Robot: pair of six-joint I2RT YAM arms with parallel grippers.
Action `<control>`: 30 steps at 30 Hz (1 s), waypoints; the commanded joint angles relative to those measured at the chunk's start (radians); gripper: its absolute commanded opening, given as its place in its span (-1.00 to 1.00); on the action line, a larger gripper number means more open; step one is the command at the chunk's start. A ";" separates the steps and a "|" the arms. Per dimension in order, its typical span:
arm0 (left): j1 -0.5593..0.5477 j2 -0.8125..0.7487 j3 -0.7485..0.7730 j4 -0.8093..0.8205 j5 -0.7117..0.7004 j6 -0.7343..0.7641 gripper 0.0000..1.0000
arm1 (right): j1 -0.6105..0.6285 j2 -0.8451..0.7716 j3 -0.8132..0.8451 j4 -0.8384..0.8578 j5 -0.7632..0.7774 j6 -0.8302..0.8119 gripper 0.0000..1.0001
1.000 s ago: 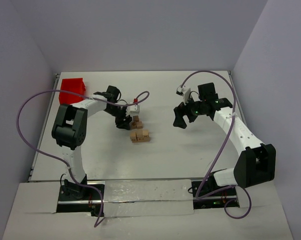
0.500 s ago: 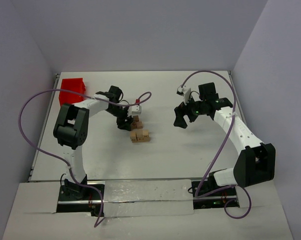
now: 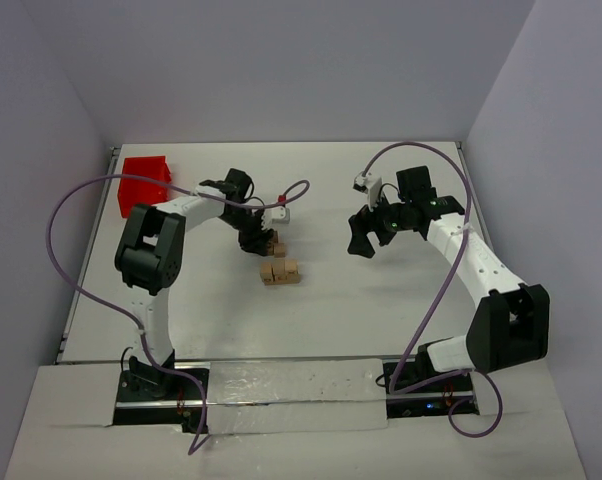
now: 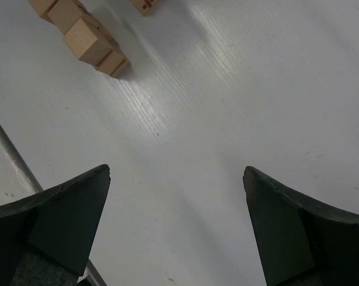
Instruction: Build the wood block tower
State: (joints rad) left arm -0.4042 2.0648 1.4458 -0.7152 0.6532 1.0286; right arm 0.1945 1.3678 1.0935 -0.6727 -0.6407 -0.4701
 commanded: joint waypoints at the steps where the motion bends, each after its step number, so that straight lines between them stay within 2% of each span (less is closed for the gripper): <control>1: -0.013 0.023 0.053 0.022 -0.008 -0.024 -0.10 | -0.011 0.018 0.008 0.022 -0.012 -0.016 0.99; 11: -0.011 0.016 0.060 0.055 -0.011 -0.067 -0.79 | -0.015 0.001 -0.004 0.023 -0.006 -0.023 0.99; 15: -0.009 0.014 0.079 0.054 -0.018 -0.077 -0.96 | -0.019 -0.003 -0.002 0.019 -0.002 -0.021 0.99; 22: 0.023 -0.007 0.106 0.024 -0.024 -0.078 -0.99 | -0.029 -0.036 -0.016 0.018 0.005 -0.024 0.99; 30: 0.071 -0.110 0.133 -0.052 -0.044 -0.073 -0.99 | -0.032 -0.106 -0.024 -0.002 0.028 -0.014 0.99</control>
State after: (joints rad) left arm -0.3512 2.0615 1.5235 -0.7160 0.6043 0.9508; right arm 0.1711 1.3288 1.0729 -0.6739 -0.6242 -0.4877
